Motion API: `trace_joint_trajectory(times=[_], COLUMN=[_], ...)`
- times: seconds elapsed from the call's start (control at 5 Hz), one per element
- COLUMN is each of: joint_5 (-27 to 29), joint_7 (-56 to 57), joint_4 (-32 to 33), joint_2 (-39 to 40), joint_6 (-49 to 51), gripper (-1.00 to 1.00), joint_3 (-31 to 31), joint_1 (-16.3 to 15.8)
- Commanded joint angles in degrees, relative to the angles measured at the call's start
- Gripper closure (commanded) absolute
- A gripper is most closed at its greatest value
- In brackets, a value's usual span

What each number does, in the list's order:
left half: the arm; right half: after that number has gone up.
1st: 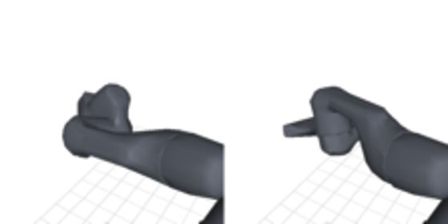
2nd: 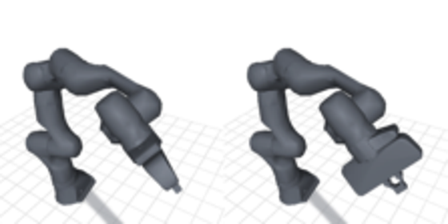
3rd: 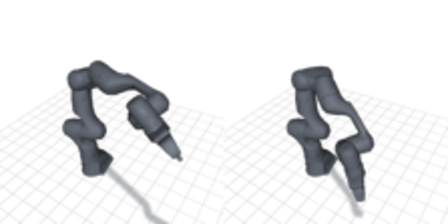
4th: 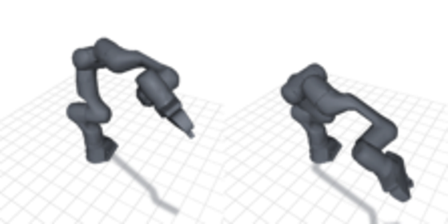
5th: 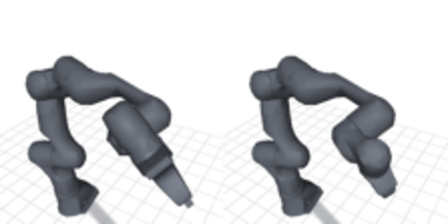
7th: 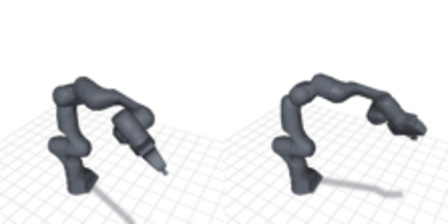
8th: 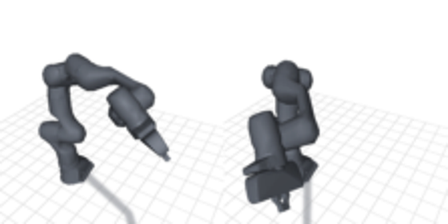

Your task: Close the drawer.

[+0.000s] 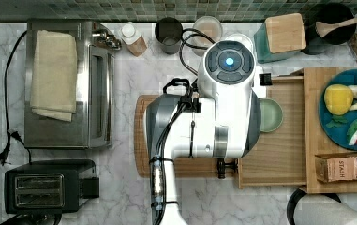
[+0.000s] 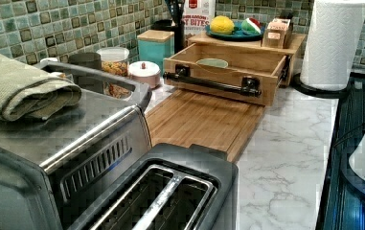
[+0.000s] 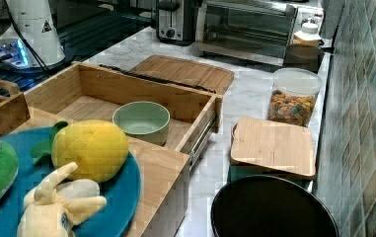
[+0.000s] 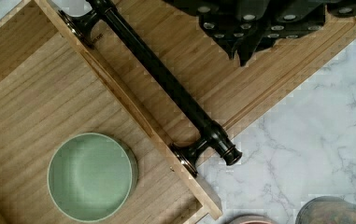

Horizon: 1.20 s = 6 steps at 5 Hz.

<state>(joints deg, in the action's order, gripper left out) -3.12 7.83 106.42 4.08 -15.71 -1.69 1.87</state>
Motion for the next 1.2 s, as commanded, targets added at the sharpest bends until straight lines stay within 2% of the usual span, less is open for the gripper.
trace_joint_trajectory(times=[0.2, 0.4, 0.6, 1.0, 1.2], joint_5=[0.3, -1.4, 2.1, 3.7, 0.3], joint_7=[4.7, 11.8, 19.1, 26.0, 32.4], joint_4=[8.2, 11.4, 15.7, 20.8, 23.8], joint_2=[-3.9, -5.5, -7.1, -9.3, -8.8], joint_6=[-7.6, -11.2, -17.3, -22.8, -25.0], gripper=[1.0, 1.0, 1.0, 1.0, 1.0], joint_3=[0.1, 1.7, 3.2, 4.8, 5.3], joint_1=[0.3, -1.3, -3.0, -5.7, -5.1])
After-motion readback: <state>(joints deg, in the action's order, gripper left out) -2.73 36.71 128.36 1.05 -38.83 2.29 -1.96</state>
